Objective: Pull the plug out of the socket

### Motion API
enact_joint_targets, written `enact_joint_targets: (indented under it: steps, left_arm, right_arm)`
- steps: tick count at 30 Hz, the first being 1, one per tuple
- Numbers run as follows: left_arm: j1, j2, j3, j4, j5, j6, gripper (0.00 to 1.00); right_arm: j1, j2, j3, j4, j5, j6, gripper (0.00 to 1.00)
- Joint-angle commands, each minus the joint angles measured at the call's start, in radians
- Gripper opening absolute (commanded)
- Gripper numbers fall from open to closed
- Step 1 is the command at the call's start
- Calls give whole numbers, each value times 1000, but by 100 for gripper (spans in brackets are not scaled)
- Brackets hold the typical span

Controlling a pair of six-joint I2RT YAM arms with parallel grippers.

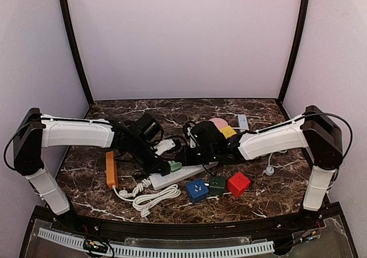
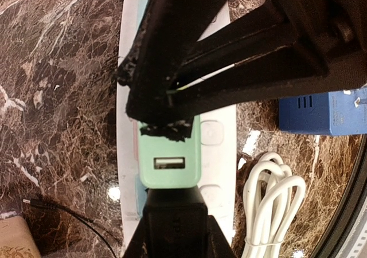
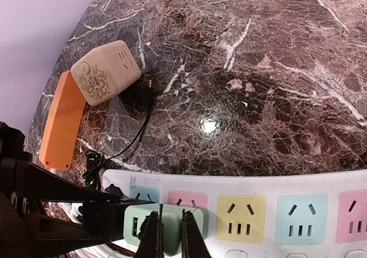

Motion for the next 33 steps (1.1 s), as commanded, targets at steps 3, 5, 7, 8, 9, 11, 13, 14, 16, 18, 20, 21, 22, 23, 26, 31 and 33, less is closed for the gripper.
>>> enact_joint_targets:
  steps: [3, 5, 7, 8, 9, 11, 13, 14, 16, 18, 20, 21, 22, 23, 26, 31, 33]
  left_arm:
    - [1, -78, 6, 15, -45, 17, 1]
    - [2, -78, 8, 18, -24, 5, 1]
    - [6, -74, 14, 18, 10, -6, 1]
    - [11, -66, 18, 15, 38, -11, 1]
    - [15, -62, 27, 8, 52, -21, 1]
    - [31, -47, 40, -4, 98, -37, 1]
    - [51, -39, 51, -7, 148, -54, 1]
    - [63, -37, 53, -8, 176, -62, 1]
    - [73, -31, 59, -11, 201, -69, 1]
    - [76, -27, 61, -16, 212, -70, 1]
    - [78, -25, 61, -18, 218, -70, 0]
    - [78, -23, 61, -19, 218, -71, 1]
    - [78, -23, 62, -21, 218, -71, 1]
    - [79, -22, 62, -21, 218, -72, 1]
    - [87, -27, 64, -18, 221, -76, 1]
    - [138, -84, 51, 14, 226, -86, 1]
    - [167, -114, 40, 34, 224, -92, 1]
  right_arm:
    - [24, 80, -45, -217, -2, -6, 4]
    - [24, 80, -44, -218, -2, -7, 3]
    - [24, 80, -42, -220, -3, -8, 3]
    - [24, 80, -42, -221, -3, -8, 3]
    - [24, 80, -41, -221, -3, -8, 3]
    - [23, 80, -42, -222, -2, -8, 3]
    - [25, 79, -44, -225, -2, -8, 3]
    - [25, 79, -43, -227, -2, -8, 3]
    - [25, 77, -41, -231, -3, -8, 3]
    - [25, 77, -41, -233, -2, -9, 3]
    - [25, 79, -39, -234, -2, -10, 3]
    - [25, 80, -38, -234, -2, -10, 3]
    - [25, 82, -37, -235, -2, -10, 3]
    - [25, 82, -35, -236, -2, -10, 3]
    - [25, 82, -36, -236, -2, -11, 3]
    - [25, 79, -36, -238, -3, -11, 3]
    - [25, 79, -35, -237, -2, -12, 3]
